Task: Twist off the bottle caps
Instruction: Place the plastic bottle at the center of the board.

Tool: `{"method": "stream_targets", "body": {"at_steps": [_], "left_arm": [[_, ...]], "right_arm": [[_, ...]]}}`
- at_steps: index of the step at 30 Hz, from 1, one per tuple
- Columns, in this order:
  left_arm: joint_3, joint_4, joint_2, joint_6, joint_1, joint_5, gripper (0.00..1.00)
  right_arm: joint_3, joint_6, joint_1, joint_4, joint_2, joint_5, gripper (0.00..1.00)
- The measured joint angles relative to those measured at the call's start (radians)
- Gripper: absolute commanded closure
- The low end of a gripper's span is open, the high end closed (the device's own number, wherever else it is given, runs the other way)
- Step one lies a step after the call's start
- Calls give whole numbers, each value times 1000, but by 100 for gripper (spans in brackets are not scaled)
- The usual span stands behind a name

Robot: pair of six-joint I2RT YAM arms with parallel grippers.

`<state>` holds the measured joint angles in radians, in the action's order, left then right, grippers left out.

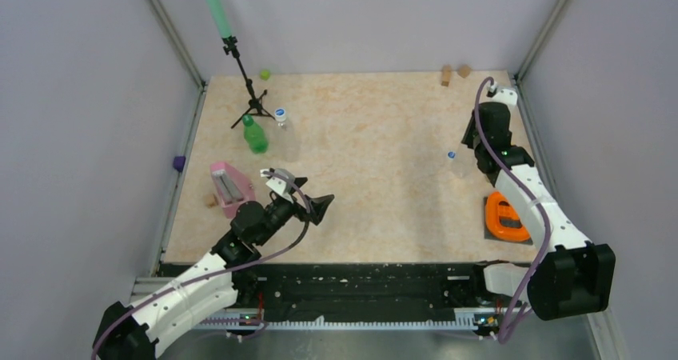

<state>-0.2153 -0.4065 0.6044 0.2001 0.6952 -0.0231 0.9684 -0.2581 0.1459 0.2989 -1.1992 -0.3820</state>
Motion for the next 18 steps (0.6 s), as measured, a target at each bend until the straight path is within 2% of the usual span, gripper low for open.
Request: {"method": "stream_targets", "body": {"at_steps": [9, 18], "left_arm": [[0, 3, 16, 0, 0, -2, 1], [0, 5, 29, 0, 0, -2, 1]], "right_arm": [[-7, -8, 0, 0, 1, 10, 44], [-12, -7, 0, 8, 2, 11, 41]]}}
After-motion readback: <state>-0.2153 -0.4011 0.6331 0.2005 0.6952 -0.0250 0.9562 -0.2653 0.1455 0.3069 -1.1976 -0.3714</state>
